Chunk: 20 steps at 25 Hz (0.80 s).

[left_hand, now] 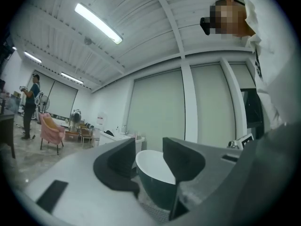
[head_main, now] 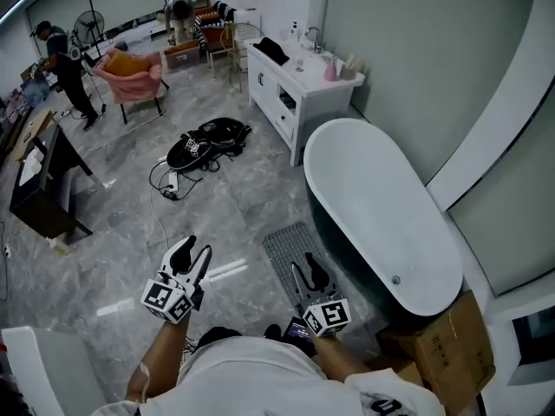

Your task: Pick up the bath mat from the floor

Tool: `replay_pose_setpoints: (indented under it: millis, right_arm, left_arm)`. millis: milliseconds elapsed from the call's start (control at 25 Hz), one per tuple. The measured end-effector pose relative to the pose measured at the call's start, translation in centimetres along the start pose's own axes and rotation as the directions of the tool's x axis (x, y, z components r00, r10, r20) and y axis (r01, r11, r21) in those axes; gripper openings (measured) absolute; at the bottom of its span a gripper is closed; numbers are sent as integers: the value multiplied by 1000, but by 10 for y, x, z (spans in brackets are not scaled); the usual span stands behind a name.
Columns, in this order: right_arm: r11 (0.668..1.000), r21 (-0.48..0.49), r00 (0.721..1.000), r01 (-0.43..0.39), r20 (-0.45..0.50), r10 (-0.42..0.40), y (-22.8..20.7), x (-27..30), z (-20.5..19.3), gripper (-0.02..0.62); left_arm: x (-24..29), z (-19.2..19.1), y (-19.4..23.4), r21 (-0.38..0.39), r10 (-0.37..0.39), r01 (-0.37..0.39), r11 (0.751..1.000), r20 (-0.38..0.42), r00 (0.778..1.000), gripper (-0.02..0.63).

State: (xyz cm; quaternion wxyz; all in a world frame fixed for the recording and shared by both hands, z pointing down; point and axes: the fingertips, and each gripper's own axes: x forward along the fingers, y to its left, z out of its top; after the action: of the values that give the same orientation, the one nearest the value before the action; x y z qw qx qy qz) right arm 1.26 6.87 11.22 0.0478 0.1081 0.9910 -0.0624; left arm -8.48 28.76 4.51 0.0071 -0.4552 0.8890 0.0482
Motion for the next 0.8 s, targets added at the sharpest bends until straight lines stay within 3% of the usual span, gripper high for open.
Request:
replay_pose_setpoints:
  millis: [280,480,600,720,800]
  right_arm:
    - [988,6,988,157,-2,-157,-60,-29,-10,189]
    - [946,-2,946,325,0,-325,-103,-48,-21,189]
    - [880,0,880,474,-22,-474,-130,-68,-31,189]
    - [788,13,787,616,-64,-614,-157,-84,-42,189]
    - [741,54,741,670,-106,-663,-175,-84,-56,189]
  left_arm:
    - [83,-28,-13,-52,-145,142,988,-64,987,183]
    - [153,-61,-25,-85,-300,291,953,-129,945,189]
    - [202,-93,-26,-119,-403,387,914,-187,896,190]
    - [259,-130,-23,-164,-503,475,864,-253,827,191]
    - [300,-157,-19,-213,-551,509,834,-282,785,191]
